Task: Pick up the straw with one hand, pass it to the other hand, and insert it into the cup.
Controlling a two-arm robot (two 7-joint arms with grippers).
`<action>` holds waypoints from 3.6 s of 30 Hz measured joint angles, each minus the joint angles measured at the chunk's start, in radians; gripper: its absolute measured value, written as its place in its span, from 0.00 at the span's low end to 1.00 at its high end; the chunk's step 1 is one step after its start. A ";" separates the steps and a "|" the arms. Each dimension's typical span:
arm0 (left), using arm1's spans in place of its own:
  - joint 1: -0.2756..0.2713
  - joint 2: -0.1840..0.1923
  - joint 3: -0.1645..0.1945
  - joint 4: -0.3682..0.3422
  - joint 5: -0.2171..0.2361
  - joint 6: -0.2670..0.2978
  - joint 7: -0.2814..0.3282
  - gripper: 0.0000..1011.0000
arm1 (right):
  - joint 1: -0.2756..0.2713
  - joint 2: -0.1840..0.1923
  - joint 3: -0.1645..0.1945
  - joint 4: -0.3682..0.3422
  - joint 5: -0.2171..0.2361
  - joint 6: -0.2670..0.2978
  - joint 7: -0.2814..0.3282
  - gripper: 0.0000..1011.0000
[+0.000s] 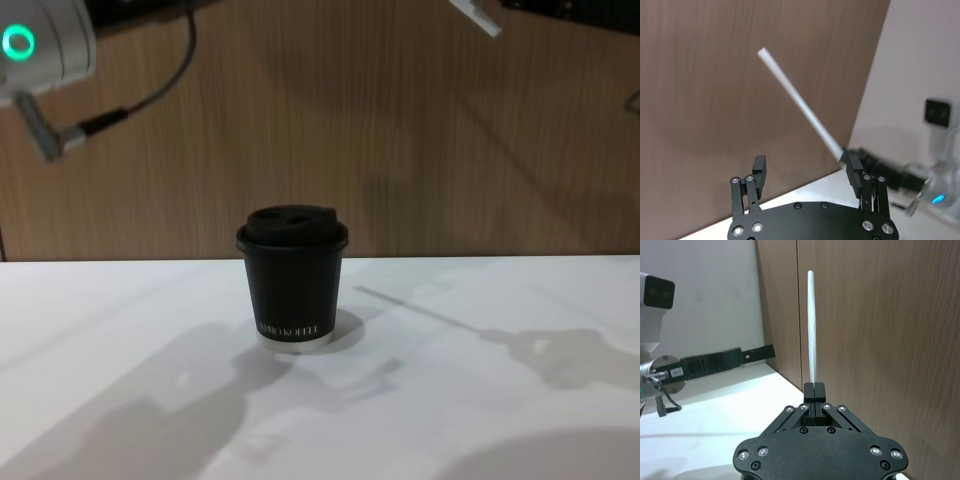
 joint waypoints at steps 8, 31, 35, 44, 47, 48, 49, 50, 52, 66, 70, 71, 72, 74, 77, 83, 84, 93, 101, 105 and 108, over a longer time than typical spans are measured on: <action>-0.065 -0.039 -0.008 0.043 -0.118 0.038 -0.072 0.99 | 0.000 0.000 0.000 0.001 0.000 0.000 0.000 0.00; -0.206 -0.136 0.004 0.200 -0.309 0.098 -0.152 0.99 | 0.000 0.000 0.000 0.001 0.000 0.000 0.000 0.00; -0.216 -0.141 0.006 0.219 -0.322 0.100 -0.151 0.99 | 0.000 0.000 0.000 0.001 0.000 0.000 0.000 0.00; -0.226 -0.141 0.011 0.247 -0.337 0.103 -0.148 0.99 | 0.000 0.000 0.000 0.001 0.000 0.000 0.000 0.00; -0.229 -0.139 0.013 0.256 -0.341 0.104 -0.147 0.99 | 0.000 0.000 0.000 0.001 0.000 0.000 0.000 0.00; -0.230 -0.139 0.013 0.258 -0.342 0.104 -0.147 0.99 | 0.000 0.000 0.000 0.001 0.000 0.000 0.000 0.00; -0.232 -0.138 0.015 0.263 -0.344 0.105 -0.146 0.99 | 0.000 0.000 0.000 0.001 0.000 0.000 0.000 0.00; -0.232 -0.138 0.015 0.263 -0.344 0.105 -0.146 0.99 | 0.000 0.000 0.000 0.001 0.000 0.000 0.000 0.00; -0.234 -0.137 0.017 0.269 -0.346 0.106 -0.146 0.99 | 0.000 0.000 0.000 0.001 0.000 0.000 0.000 0.00; -0.266 -0.138 0.039 0.333 -0.369 0.125 -0.156 0.99 | 0.000 0.000 0.000 0.001 0.000 0.000 0.000 0.00; -0.276 -0.141 0.045 0.352 -0.377 0.131 -0.165 0.99 | 0.000 0.000 0.000 0.001 0.000 0.000 0.000 0.00; -0.278 -0.141 0.046 0.355 -0.379 0.131 -0.167 0.99 | 0.000 0.000 0.000 0.001 0.000 0.000 0.000 0.00; -0.282 -0.143 0.048 0.363 -0.382 0.132 -0.170 0.99 | 0.000 0.000 0.000 0.001 0.000 0.000 0.000 0.00; -0.286 -0.146 0.050 0.370 -0.386 0.134 -0.173 0.99 | 0.000 0.000 0.000 0.001 0.000 0.000 0.000 0.00; -0.292 -0.150 0.053 0.381 -0.394 0.136 -0.179 0.99 | 0.000 0.000 0.000 0.001 0.000 0.000 0.000 0.00; -0.307 -0.162 0.056 0.406 -0.411 0.139 -0.188 0.99 | 0.000 0.000 0.000 0.001 0.000 0.000 0.000 0.00; -0.309 -0.163 0.057 0.409 -0.414 0.139 -0.189 0.99 | 0.000 0.000 0.000 0.001 0.000 0.000 0.000 0.00; -0.328 -0.177 0.063 0.441 -0.434 0.141 -0.191 0.94 | 0.000 0.000 0.000 0.001 0.000 0.000 0.000 0.00; -0.342 -0.183 0.072 0.459 -0.442 0.143 -0.193 0.75 | 0.000 0.000 0.000 0.001 0.000 0.000 0.000 0.00; -0.348 -0.185 0.078 0.469 -0.446 0.144 -0.194 0.62 | 0.000 0.000 0.000 0.001 0.000 0.000 0.000 0.00; -0.351 -0.185 0.082 0.474 -0.448 0.144 -0.195 0.51 | 0.000 0.000 0.000 0.001 0.000 0.000 0.000 0.00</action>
